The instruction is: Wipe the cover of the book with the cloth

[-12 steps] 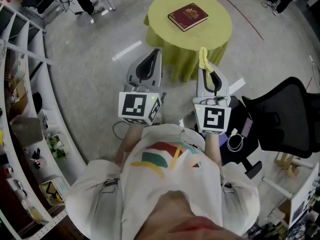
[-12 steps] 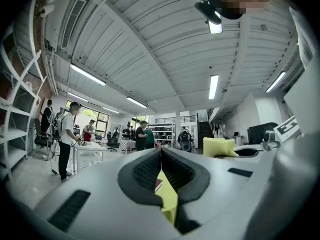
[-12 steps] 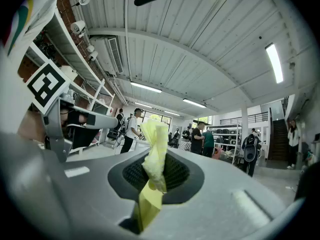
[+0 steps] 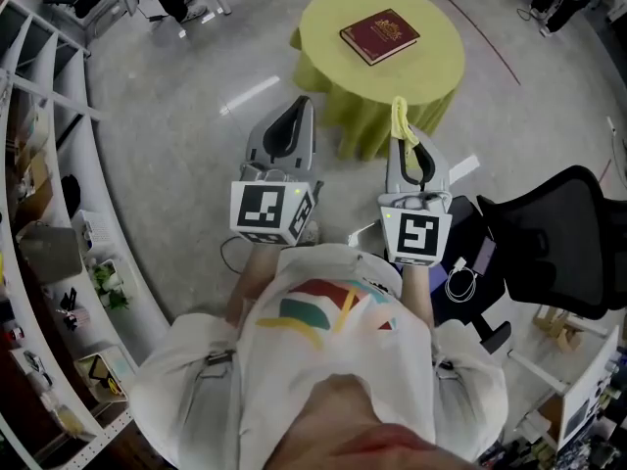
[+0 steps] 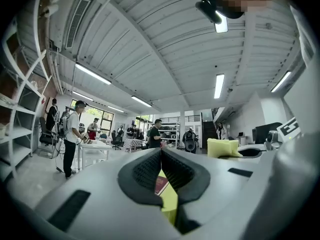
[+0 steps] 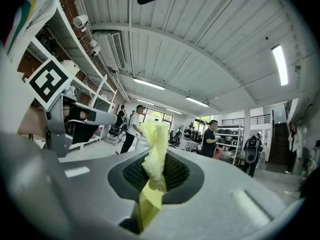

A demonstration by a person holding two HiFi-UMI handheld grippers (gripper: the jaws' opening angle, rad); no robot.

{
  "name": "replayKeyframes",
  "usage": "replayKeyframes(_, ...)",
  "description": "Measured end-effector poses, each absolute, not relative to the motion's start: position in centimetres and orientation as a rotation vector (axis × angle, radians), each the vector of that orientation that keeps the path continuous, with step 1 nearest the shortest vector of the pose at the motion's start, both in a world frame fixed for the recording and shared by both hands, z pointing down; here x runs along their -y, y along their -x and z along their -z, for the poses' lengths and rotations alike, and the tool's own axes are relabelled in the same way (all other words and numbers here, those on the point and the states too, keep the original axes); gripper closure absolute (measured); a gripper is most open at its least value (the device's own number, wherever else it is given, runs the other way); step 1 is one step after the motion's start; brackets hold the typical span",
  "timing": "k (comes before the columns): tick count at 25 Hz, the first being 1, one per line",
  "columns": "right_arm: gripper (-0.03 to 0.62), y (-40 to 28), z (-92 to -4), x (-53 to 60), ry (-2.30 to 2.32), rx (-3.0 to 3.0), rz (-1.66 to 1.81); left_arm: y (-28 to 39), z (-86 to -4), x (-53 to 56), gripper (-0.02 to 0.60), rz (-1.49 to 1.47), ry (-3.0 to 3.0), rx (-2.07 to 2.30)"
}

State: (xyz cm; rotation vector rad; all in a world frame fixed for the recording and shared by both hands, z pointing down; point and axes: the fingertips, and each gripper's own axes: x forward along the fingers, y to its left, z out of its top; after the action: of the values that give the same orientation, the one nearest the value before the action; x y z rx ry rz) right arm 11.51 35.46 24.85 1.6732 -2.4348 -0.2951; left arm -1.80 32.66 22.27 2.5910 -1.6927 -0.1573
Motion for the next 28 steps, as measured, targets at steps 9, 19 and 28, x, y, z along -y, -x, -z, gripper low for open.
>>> replayKeyframes(9, 0.563, -8.3, -24.6, -33.8, -1.697, 2.478, 0.278, 5.3, -22.3, -31.2, 0.566, 0.179, -2.581, 1.693)
replayKeyframes(19, 0.562, -4.4, -26.8, -33.2, -1.725, 2.405, 0.18, 10.4, -24.0, -29.2, 0.566, 0.207, -2.545, 1.64)
replayKeyframes(28, 0.563, -5.7, -27.3, -29.9, -1.793, 2.392, 0.131, 9.8, -24.3, -26.2, 0.566, 0.22, -2.572, 1.589)
